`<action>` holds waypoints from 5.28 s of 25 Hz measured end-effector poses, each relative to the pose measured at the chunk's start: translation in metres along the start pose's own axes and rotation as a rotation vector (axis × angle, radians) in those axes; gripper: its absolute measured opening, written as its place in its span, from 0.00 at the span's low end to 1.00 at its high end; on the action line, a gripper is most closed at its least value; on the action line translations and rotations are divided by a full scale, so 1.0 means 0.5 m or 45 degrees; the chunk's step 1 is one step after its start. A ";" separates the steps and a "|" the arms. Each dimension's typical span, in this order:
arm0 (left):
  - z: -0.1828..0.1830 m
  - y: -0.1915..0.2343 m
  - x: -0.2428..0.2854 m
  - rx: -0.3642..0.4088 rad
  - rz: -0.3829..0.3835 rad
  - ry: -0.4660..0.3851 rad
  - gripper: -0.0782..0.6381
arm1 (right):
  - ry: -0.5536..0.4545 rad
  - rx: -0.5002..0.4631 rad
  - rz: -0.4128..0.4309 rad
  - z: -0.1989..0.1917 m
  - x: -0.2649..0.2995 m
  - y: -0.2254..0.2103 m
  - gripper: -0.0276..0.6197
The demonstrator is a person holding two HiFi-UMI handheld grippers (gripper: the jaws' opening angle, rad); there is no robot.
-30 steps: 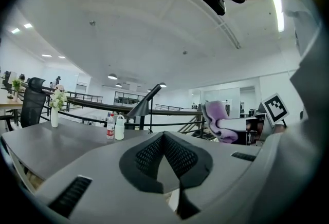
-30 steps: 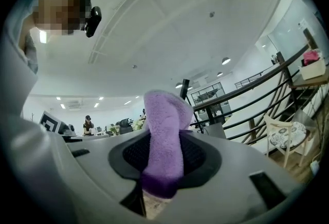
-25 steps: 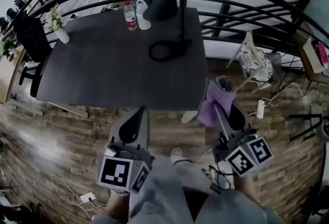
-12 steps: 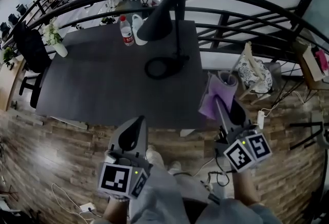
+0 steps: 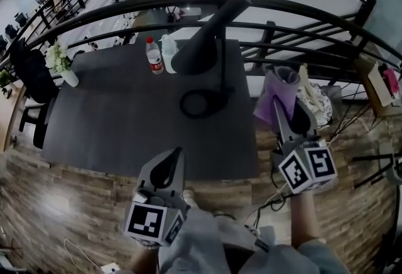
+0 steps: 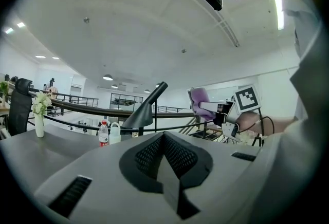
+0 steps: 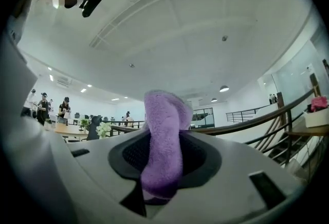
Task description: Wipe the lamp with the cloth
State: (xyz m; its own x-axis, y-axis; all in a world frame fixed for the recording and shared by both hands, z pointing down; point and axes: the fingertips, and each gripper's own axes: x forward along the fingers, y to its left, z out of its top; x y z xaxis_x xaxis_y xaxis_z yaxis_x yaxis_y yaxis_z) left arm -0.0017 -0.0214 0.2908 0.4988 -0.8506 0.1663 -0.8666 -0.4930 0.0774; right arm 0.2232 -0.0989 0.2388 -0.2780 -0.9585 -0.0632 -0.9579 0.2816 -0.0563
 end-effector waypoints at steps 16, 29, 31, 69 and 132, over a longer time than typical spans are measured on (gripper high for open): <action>0.038 0.216 0.061 -0.001 0.002 -0.006 0.12 | -0.169 -0.177 -0.184 0.125 0.260 -0.015 0.25; 0.043 0.292 0.089 -0.012 -0.074 -0.041 0.12 | -0.068 -0.380 -0.207 0.072 0.350 0.040 0.25; 0.042 0.301 0.091 -0.015 -0.077 -0.039 0.12 | -0.045 -0.388 -0.198 0.054 0.361 0.056 0.25; 0.008 0.349 0.099 -0.088 -0.112 -0.004 0.12 | 0.239 -0.656 -0.011 -0.082 0.442 0.284 0.25; 0.030 0.291 0.172 -0.073 -0.012 0.008 0.12 | 0.260 -0.657 0.117 -0.120 0.366 0.190 0.25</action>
State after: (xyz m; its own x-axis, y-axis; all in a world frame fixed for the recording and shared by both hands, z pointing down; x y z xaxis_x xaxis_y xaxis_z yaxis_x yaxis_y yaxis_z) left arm -0.0844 -0.1690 0.3015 0.5073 -0.8445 0.1718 -0.8612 -0.4898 0.1355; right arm 0.0772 -0.2504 0.2818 -0.3212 -0.9347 0.1524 -0.8258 0.3552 0.4381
